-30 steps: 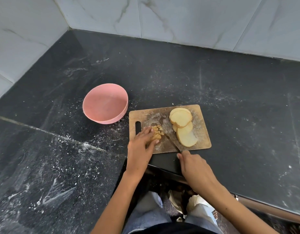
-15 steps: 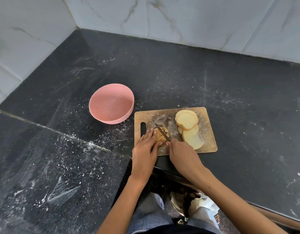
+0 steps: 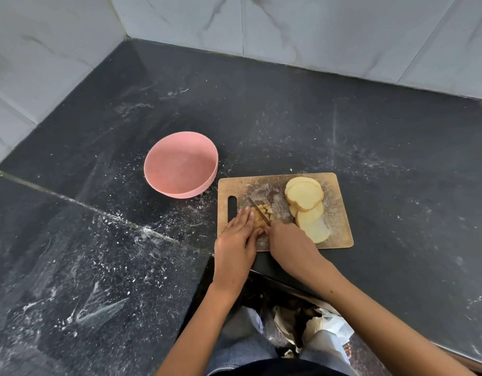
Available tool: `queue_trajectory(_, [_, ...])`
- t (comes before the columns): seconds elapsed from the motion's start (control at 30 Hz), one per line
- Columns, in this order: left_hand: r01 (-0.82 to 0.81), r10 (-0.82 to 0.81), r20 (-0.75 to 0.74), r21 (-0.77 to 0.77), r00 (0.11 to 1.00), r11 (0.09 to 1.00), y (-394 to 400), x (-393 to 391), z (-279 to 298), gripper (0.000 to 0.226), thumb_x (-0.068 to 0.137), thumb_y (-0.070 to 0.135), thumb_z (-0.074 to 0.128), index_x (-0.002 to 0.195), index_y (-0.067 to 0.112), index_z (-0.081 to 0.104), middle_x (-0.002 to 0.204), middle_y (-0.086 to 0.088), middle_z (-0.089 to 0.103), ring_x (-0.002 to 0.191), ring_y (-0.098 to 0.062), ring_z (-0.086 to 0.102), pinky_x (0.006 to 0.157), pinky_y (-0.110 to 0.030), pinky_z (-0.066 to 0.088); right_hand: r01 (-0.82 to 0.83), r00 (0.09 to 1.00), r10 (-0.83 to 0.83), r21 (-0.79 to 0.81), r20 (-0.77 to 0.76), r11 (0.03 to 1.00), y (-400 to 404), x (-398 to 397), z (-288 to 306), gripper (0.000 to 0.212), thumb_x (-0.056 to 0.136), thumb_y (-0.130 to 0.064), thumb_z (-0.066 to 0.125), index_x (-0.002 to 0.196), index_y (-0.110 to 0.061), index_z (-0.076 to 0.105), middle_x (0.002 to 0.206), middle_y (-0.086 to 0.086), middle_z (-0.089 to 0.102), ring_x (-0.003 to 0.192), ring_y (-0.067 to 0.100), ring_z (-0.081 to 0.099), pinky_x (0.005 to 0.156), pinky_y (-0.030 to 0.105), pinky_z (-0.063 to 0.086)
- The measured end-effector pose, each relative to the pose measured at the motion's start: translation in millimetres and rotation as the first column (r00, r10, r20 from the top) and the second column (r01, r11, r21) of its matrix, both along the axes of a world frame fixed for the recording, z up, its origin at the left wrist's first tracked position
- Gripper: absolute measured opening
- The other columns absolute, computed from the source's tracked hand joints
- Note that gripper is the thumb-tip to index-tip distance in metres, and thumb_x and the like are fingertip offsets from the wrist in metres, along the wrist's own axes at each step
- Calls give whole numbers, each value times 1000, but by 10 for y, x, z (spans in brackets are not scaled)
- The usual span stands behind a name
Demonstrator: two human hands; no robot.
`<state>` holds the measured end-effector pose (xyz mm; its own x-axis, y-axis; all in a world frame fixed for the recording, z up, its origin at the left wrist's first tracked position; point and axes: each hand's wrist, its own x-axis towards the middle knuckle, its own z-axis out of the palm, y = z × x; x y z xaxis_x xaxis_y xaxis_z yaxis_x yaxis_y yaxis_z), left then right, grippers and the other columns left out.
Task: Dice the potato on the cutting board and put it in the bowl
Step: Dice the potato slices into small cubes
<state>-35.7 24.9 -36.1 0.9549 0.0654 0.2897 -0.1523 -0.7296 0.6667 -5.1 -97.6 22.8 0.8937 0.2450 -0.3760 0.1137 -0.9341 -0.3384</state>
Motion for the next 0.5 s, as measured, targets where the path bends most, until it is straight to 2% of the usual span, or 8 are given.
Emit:
queue_trajectory(0.17, [-30,30,-43,-3,999,1000,-30,-11,28,37,85,17,65,118,3,67,127,-12,62,120,-22,59,102,-40,46,16,997,-18,-33,-71,999,-140,-236,42,32,104,-30,26,114,-6,45,111,18,61,102,36,60,68,34,34])
queue_trajectory(0.27, [-35,34,-49,-16,998,999,-30,-14,36,35,86,14,69,119,4,66,128,-11,61,121,-21,57,104,-40,44,37,991,-46,-73,-124,997,-243,-398,72,30,105,-31,22,111,-9,42,111,15,59,102,35,58,67,35,34])
queue_trajectory(0.4, [-34,31,-71,-43,997,998,-6,-7,31,37,85,12,73,122,6,65,131,-7,59,124,-16,54,107,-32,40,36,988,-53,-113,-146,993,-319,-608,116,21,105,-30,19,96,-15,30,107,11,62,99,33,60,66,35,35])
queue_trajectory(0.5, [-27,24,-88,-33,996,999,-6,-16,37,37,88,14,71,124,7,64,133,-6,58,126,-16,53,109,-34,39,70,986,-85,-105,-145,992,-359,-679,112,22,105,-32,19,92,-16,28,104,11,62,98,33,60,65,35,34])
